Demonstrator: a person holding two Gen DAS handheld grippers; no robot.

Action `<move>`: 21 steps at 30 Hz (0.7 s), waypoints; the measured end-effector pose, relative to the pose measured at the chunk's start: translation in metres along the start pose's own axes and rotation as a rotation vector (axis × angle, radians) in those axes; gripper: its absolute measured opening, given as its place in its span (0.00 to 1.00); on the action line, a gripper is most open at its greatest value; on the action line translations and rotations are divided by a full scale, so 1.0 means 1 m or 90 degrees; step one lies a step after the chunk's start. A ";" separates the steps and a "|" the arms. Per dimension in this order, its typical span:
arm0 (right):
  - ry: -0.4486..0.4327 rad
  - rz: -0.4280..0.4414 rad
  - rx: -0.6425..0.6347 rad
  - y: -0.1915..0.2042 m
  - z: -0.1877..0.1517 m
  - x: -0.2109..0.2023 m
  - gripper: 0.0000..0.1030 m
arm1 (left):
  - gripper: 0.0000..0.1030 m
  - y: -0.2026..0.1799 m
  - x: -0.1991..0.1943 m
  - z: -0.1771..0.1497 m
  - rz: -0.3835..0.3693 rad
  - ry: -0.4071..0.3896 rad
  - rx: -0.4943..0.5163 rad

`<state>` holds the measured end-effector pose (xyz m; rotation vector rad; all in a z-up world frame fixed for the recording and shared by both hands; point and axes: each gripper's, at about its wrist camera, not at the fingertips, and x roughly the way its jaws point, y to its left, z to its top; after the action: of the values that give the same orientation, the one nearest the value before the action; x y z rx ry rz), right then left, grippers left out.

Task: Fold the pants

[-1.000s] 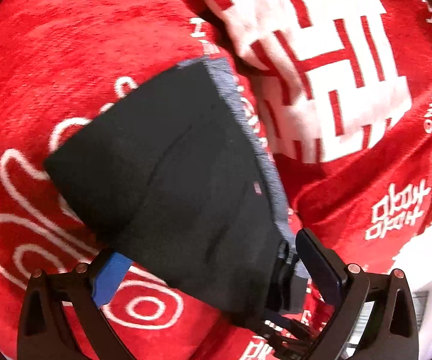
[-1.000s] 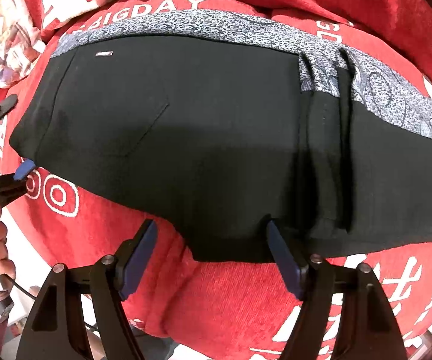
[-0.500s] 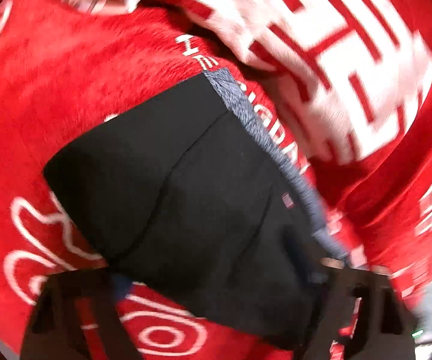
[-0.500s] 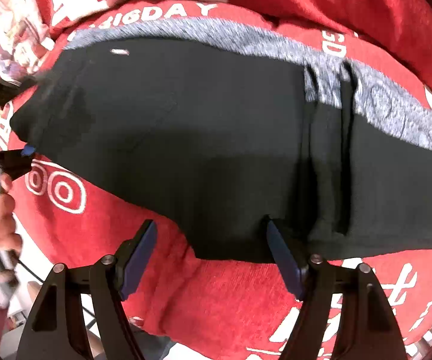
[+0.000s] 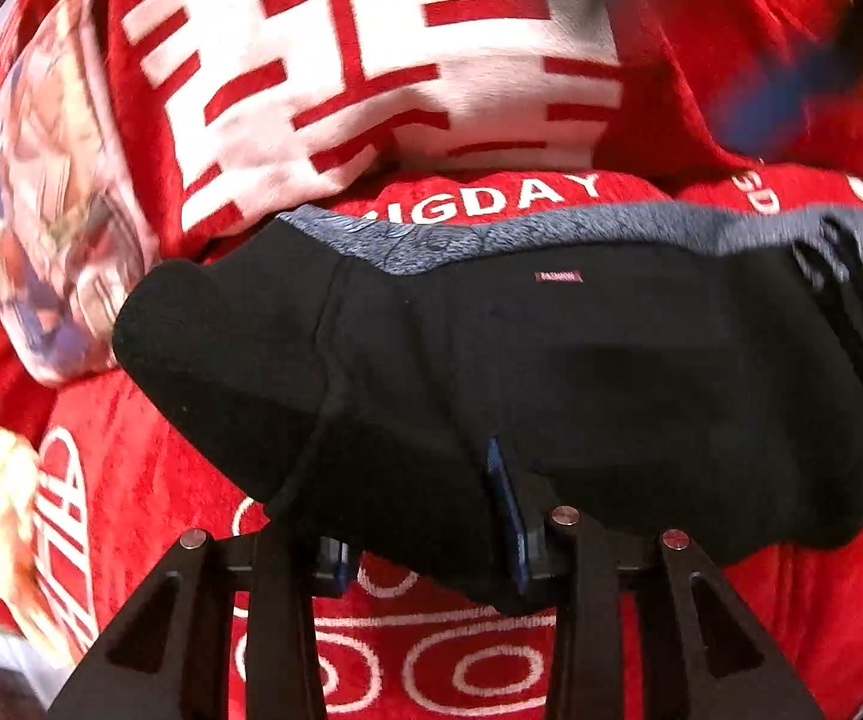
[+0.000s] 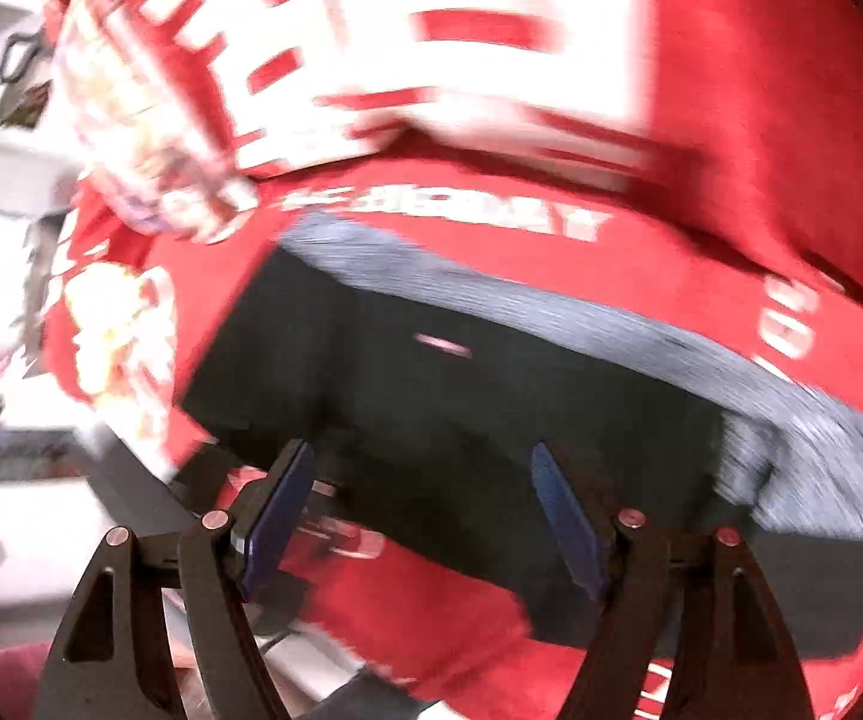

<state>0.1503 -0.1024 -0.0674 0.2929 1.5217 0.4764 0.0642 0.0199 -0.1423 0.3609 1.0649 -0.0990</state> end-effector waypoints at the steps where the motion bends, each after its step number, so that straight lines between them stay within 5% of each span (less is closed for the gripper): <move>1: 0.026 0.025 -0.015 0.012 0.012 0.008 0.76 | 0.37 0.000 0.000 -0.001 0.002 -0.003 0.007; 8: 0.161 0.054 -0.137 0.099 0.056 0.072 0.77 | 0.37 -0.006 -0.003 0.000 0.016 -0.016 0.038; 15: 0.239 0.009 -0.166 0.125 0.070 0.124 0.77 | 0.37 -0.008 -0.004 -0.001 0.020 -0.026 0.056; 16: 0.253 -0.001 -0.164 0.125 0.070 0.130 0.67 | 0.37 -0.008 -0.004 -0.001 0.020 -0.025 0.058; 18: 0.269 -0.052 -0.159 0.121 0.069 0.139 0.30 | 0.37 -0.009 -0.001 -0.003 0.018 -0.010 0.057; 19: 0.269 -0.062 -0.150 0.118 0.069 0.138 0.20 | 0.37 -0.010 -0.003 -0.003 0.017 -0.015 0.059; 21: 0.251 -0.049 -0.131 0.110 0.069 0.126 0.18 | 0.37 -0.014 -0.011 -0.001 0.019 -0.029 0.068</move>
<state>0.2037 0.0613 -0.1243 -0.0243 1.8406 0.6519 0.0545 0.0062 -0.1364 0.4693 1.0118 -0.1370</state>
